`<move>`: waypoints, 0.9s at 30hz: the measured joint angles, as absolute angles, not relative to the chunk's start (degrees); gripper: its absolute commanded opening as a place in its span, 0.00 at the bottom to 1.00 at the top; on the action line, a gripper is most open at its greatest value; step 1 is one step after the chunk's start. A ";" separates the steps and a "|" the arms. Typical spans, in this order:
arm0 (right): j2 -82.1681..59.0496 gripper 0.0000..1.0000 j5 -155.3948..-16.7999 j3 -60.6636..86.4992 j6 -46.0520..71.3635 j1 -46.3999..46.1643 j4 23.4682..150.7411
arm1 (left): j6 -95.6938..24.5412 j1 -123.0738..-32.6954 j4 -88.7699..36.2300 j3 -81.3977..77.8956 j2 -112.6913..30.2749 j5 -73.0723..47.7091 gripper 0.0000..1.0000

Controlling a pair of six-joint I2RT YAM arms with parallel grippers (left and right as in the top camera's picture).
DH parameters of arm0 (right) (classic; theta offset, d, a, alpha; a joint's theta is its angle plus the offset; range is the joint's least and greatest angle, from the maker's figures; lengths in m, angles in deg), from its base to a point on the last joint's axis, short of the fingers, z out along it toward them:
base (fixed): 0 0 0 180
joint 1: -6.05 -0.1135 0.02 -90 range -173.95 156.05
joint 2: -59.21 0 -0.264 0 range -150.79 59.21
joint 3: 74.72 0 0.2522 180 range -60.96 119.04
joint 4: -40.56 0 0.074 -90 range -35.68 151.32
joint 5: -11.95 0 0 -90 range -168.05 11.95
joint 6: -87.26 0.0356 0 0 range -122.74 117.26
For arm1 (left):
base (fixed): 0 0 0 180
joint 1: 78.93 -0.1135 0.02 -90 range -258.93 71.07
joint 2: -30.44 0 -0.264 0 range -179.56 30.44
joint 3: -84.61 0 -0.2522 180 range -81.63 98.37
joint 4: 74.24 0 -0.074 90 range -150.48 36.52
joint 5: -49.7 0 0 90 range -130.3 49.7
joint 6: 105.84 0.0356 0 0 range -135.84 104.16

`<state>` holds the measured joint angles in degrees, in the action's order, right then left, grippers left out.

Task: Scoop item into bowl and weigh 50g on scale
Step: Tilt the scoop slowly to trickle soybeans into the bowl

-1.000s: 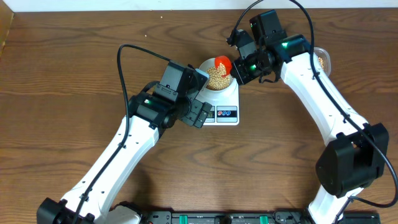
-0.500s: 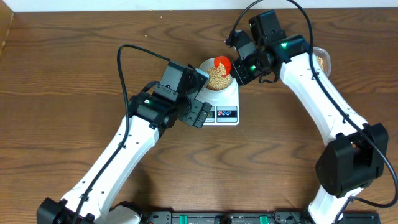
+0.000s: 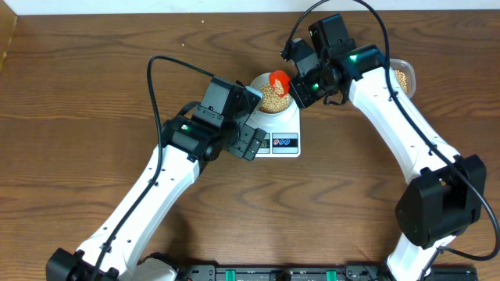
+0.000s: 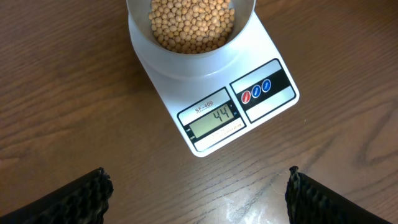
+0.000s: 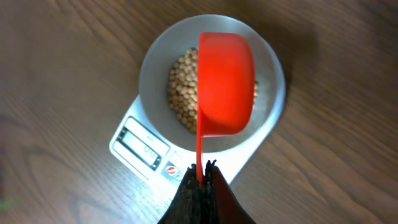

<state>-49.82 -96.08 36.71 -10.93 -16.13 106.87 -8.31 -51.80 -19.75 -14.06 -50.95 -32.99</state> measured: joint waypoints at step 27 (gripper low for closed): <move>-49.82 0.01 -100.58 36.71 -10.73 -14.01 106.94 | -8.31 -51.80 -19.75 -14.06 -50.95 -32.99 0.92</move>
<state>-49.82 -100.58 36.71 -10.73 -14.01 106.94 -8.31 -51.80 -19.75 -14.06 -50.95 -32.99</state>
